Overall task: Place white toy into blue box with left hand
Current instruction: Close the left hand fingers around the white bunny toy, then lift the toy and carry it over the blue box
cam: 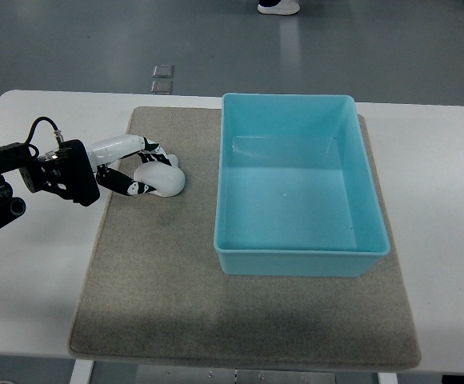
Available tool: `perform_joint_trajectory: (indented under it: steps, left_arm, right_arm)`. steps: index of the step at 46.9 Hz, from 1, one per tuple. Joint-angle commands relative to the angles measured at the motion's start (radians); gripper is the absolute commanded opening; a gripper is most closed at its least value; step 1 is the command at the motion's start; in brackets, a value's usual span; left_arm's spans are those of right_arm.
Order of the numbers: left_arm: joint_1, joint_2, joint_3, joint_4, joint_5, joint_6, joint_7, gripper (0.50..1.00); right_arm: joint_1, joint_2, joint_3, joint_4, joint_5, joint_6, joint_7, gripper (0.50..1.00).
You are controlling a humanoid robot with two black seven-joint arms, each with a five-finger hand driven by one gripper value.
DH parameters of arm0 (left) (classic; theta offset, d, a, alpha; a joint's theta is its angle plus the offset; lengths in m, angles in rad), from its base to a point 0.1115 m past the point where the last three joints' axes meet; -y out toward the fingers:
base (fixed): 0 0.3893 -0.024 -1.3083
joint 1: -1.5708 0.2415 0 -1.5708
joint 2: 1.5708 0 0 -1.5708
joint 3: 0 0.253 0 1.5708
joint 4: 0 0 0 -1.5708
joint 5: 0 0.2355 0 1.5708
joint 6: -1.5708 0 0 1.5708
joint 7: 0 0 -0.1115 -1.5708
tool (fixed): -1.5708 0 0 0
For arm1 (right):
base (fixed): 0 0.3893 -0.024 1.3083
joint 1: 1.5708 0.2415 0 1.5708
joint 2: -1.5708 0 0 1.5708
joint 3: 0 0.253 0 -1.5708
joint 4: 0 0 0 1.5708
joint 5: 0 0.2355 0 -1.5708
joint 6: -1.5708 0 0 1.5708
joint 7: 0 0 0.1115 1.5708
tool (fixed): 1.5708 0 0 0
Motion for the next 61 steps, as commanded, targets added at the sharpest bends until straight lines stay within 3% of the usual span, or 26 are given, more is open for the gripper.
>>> perform_joint_trajectory:
  steps: [1, 20, 28, 41, 48, 61]
  left_arm:
    - [-0.001, -0.002, 0.000, -0.001, -0.001, 0.005, 0.000, 0.500]
    - [-0.009, 0.009, -0.069, -0.001, -0.035, 0.137, 0.000, 0.500]
    - [-0.044, 0.007, -0.156, -0.027, -0.035, 0.125, -0.002, 0.500]
    - [-0.110, -0.026, -0.147, -0.200, -0.026, 0.083, -0.002, 0.500]
    - [-0.103, -0.129, -0.120, -0.202, -0.018, 0.048, -0.008, 0.500]
    - [-0.098, -0.217, 0.017, -0.191, -0.015, 0.049, -0.008, 0.500]
  right_arm:
    - [0.000, 0.000, 0.000, 0.000, 0.000, 0.000, 0.000, 0.936]
    - [0.000, 0.000, 0.000, 0.000, 0.000, 0.000, -0.001, 0.936]
    - [0.000, 0.000, 0.000, 0.000, 0.000, 0.000, 0.000, 0.936]
    - [0.000, 0.000, 0.000, 0.000, -0.001, 0.000, 0.000, 0.936]
    - [0.000, 0.000, 0.000, 0.000, 0.000, 0.000, 0.000, 0.936]
    - [0.000, 0.000, 0.000, 0.000, 0.000, 0.000, 0.000, 0.936]
